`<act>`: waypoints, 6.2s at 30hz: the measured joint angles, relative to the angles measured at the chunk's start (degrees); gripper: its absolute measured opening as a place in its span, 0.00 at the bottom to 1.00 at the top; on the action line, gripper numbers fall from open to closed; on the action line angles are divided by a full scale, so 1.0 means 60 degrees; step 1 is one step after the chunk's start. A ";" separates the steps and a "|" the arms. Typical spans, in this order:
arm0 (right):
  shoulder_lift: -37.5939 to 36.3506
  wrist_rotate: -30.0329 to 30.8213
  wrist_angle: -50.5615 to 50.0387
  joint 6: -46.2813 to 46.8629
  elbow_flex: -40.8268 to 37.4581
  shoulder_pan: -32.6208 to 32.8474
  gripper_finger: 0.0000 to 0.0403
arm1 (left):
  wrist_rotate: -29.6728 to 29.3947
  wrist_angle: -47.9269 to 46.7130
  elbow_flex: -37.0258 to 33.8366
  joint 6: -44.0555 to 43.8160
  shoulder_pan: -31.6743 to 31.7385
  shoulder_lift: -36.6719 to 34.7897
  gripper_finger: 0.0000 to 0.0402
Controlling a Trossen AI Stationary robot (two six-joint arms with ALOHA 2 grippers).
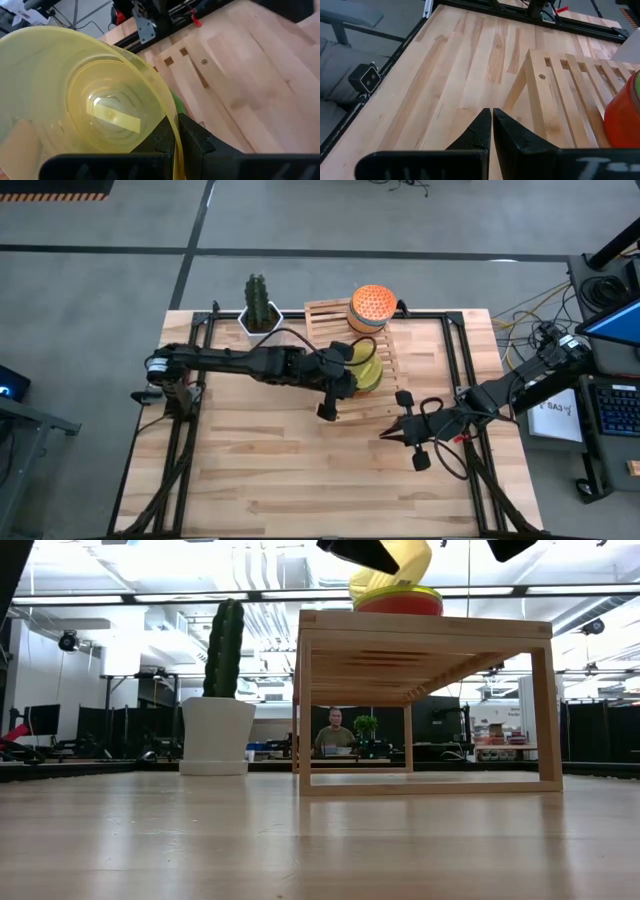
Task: Place and stack bowls onto a shelf
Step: Stack the yellow bowl on top of the green bowl on the shelf, then return to Home Position
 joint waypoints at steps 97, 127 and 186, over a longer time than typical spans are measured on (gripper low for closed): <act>-0.9449 -0.0921 0.3788 -0.2112 -0.7992 -0.3329 0.02 | -0.0251 0.5910 -1.6639 -0.3713 0.0303 -1.7318 0.19; -0.9185 0.0534 0.3561 -0.1173 -0.7989 -0.3340 0.02 | -0.2182 0.5935 -1.6560 -0.3679 0.0306 -1.7107 0.19; -0.9180 0.0526 0.3572 -0.1173 -0.7987 -0.3338 0.02 | -0.2178 0.5953 -1.6546 -0.3685 0.0310 -1.7107 0.19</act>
